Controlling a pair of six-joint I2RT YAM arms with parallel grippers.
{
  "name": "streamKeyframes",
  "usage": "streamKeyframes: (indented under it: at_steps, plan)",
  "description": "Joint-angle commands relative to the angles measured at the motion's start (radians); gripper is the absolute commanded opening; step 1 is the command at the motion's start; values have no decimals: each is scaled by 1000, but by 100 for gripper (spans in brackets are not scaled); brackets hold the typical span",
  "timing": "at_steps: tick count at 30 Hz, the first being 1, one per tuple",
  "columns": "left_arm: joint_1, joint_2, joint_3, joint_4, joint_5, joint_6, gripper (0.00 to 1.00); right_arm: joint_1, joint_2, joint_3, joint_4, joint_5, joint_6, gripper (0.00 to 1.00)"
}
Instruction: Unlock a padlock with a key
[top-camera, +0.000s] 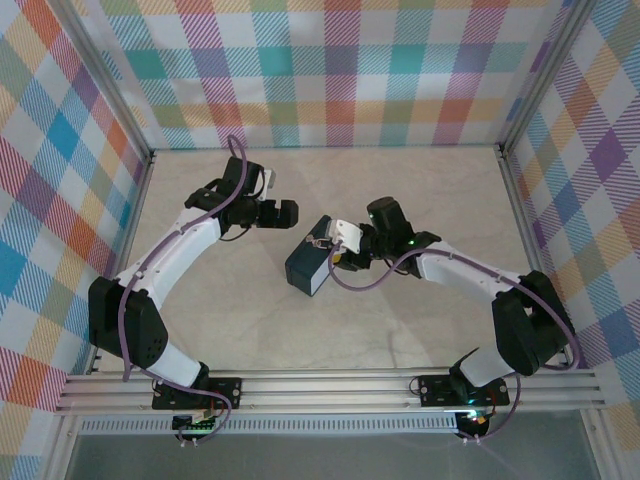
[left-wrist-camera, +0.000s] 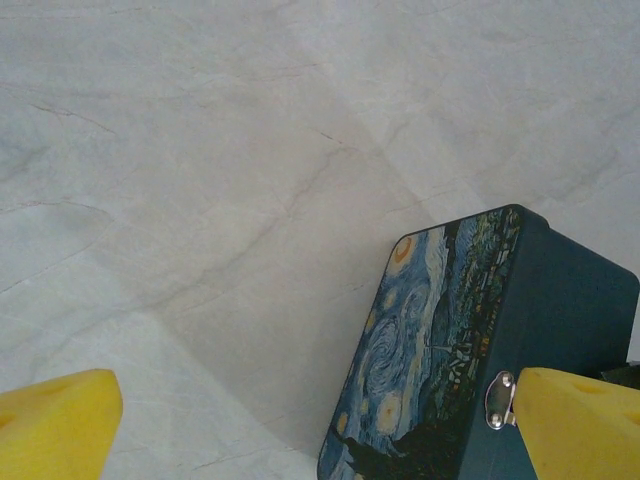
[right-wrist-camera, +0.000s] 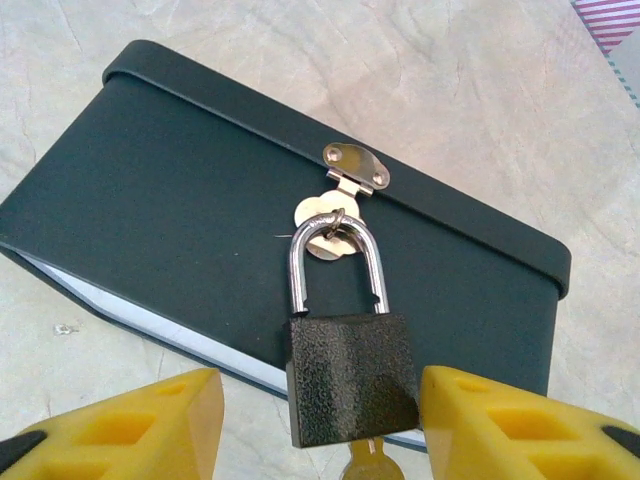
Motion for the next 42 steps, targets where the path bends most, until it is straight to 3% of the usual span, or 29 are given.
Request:
streamKeyframes:
  at_steps: [1,10,29,37,42]
  plan:
    - [-6,7,30,-24,5,1,100,11,23,2,20,24,-54,53]
    - [-6,7,23,-17,25,-5,100,12,41,28,1,36,-52,41]
    - [-6,-1,-1,-10,86,-16,100,4,51,175,-137,-88,242,27]
    - [-8,-48,-79,-33,96,-57,100,-35,98,245,-252,-208,618,27]
    - [-12,-97,-158,-21,111,-119,100,-73,99,192,-200,-257,998,28]
